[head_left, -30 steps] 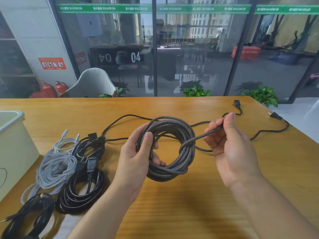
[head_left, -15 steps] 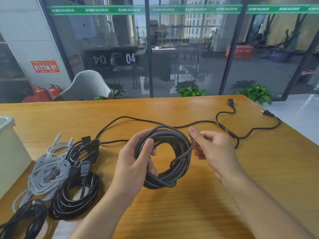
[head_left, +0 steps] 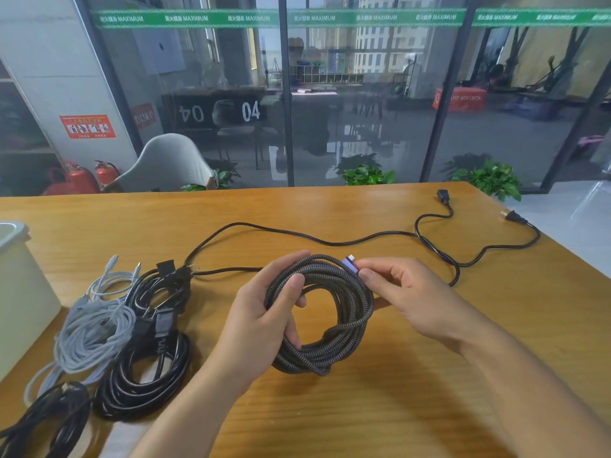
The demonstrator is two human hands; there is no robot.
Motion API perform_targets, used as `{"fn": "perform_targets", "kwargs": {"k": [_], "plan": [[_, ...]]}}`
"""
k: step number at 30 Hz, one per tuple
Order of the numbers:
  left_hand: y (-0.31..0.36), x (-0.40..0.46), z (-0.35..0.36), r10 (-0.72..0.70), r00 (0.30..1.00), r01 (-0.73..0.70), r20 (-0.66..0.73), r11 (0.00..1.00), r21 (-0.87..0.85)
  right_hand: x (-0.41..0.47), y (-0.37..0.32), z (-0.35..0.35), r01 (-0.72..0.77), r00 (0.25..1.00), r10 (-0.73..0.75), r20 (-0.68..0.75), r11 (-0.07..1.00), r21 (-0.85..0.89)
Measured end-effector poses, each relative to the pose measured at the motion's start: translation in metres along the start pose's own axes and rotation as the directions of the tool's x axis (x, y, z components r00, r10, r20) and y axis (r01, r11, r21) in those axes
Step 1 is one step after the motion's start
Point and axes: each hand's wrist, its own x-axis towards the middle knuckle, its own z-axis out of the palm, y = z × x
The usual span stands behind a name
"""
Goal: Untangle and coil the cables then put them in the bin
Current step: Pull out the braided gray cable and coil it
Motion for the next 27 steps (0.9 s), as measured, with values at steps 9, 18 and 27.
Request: {"fn": "perform_targets", "kwargs": {"k": [9, 18, 27], "plan": [[-0.003, 0.001, -0.001, -0.029, 0.999, 0.028, 0.023, 0.999, 0.038, -0.002, 0.002, 0.001, 0.131, 0.990, -0.142, -0.021, 0.951, -0.279], [0.003, 0.001, -0.004, -0.049, 0.997, 0.048, 0.059, 0.999, 0.015, 0.000, 0.000, 0.018, 0.184, 0.977, -0.196, -0.086, 0.975, -0.128], [0.005, 0.002, -0.005, -0.035, 0.998, 0.036, 0.049, 0.999, -0.016, 0.005, 0.004, 0.035, 0.076, 0.987, -0.005, -0.160, 0.895, 0.441]]}}
